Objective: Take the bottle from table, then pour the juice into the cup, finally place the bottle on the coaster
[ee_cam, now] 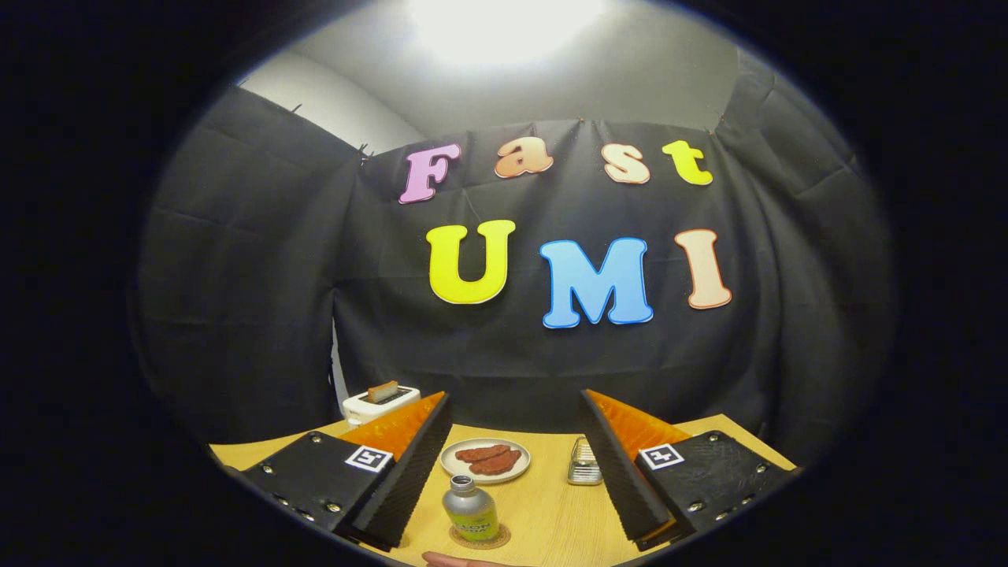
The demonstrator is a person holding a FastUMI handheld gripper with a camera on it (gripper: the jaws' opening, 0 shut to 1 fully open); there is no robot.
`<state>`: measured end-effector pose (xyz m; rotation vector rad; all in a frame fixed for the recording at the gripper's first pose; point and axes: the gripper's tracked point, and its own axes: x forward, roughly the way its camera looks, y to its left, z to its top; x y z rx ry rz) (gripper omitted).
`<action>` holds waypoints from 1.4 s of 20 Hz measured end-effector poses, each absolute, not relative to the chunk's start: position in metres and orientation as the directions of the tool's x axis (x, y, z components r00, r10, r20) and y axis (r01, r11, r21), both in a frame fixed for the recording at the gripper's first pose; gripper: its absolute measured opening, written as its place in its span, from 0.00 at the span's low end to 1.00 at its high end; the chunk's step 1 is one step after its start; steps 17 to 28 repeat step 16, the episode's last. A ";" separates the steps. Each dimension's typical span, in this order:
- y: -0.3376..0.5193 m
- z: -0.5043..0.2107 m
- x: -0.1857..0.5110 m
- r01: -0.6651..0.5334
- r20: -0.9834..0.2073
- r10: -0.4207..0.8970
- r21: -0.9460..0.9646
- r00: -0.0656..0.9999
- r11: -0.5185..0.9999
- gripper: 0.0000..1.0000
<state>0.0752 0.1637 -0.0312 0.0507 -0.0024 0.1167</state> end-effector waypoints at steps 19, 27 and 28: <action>0.065 -0.004 0.022 -0.062 -0.046 0.062 -0.006 0.997 0.998 0.98; 0.065 -0.004 0.022 -0.062 -0.046 0.062 -0.006 0.997 0.998 0.98; 0.065 -0.004 0.022 -0.062 -0.046 0.062 -0.006 0.997 0.998 0.98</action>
